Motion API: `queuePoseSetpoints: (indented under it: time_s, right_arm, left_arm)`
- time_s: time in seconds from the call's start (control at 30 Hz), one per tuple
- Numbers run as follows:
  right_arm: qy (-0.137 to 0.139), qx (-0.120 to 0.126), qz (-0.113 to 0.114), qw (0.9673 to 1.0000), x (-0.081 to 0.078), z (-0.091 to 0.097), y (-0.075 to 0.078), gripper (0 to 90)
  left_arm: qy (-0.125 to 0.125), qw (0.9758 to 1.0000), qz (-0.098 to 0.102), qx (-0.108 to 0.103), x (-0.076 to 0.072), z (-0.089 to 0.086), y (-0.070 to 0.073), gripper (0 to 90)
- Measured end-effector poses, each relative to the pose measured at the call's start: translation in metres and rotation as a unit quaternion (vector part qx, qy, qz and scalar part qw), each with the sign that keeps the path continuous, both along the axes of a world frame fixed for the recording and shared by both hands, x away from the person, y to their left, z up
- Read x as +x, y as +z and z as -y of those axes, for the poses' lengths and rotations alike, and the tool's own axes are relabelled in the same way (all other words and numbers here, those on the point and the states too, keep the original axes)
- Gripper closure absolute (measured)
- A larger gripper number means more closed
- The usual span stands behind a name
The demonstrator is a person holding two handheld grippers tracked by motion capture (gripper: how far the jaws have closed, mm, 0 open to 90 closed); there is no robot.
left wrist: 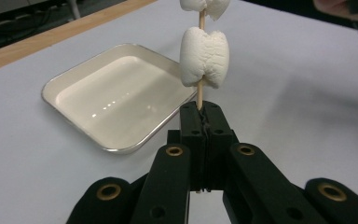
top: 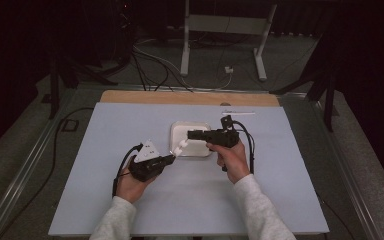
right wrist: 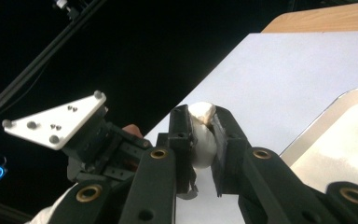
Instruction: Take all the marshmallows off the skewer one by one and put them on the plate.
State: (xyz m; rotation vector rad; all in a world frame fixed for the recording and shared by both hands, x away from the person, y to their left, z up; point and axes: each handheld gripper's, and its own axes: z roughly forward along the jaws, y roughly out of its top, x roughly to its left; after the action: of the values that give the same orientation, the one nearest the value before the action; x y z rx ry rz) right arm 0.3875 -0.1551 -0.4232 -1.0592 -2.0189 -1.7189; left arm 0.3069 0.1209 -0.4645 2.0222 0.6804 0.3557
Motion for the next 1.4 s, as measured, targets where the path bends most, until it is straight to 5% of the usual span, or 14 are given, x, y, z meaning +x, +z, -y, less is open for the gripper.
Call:
queuePoseSetpoints:
  time_s: [0.13,0.2,0.33,0.43,0.83,1.23,1.4]
  right_arm:
    - [-0.011,0.001,0.008,0.9999,0.0,0.006,0.004,80.8]
    - [-0.044,0.034,0.017,0.9983,0.001,0.021,0.011,81.7]
    - [-0.062,0.049,0.026,0.9965,0.005,0.043,0.022,81.6]
    - [-0.065,0.003,0.033,0.9973,0.004,0.048,0.023,81.3]
    - [-0.069,-0.072,0.02,0.9948,0.018,0.026,-0.015,80.0]
    - [-0.096,-0.185,0.017,0.9779,0.027,0.008,-0.053,79.3]
    - [-0.098,-0.2,0.002,0.9748,0.029,0.005,-0.068,79.1]
  left_arm:
    - [-0.001,1.0,-0.001,0.002,0.0,-0.001,0.001,90.0]
    - [0.009,0.9997,-0.004,0.023,0.0,-0.001,-0.002,90.0]
    - [0.022,0.9995,-0.024,-0.005,0.004,-0.011,-0.004,90.0]
    - [0.028,0.9992,-0.022,-0.015,0.005,-0.012,0.001,90.0]
    - [0.034,0.9981,-0.03,-0.042,0.004,-0.015,0.006,90.0]
    - [0.029,0.9978,-0.035,-0.048,0.004,-0.012,0.006,90.0]
    - [0.03,0.9976,-0.037,-0.051,0.005,-0.012,0.005,90.0]
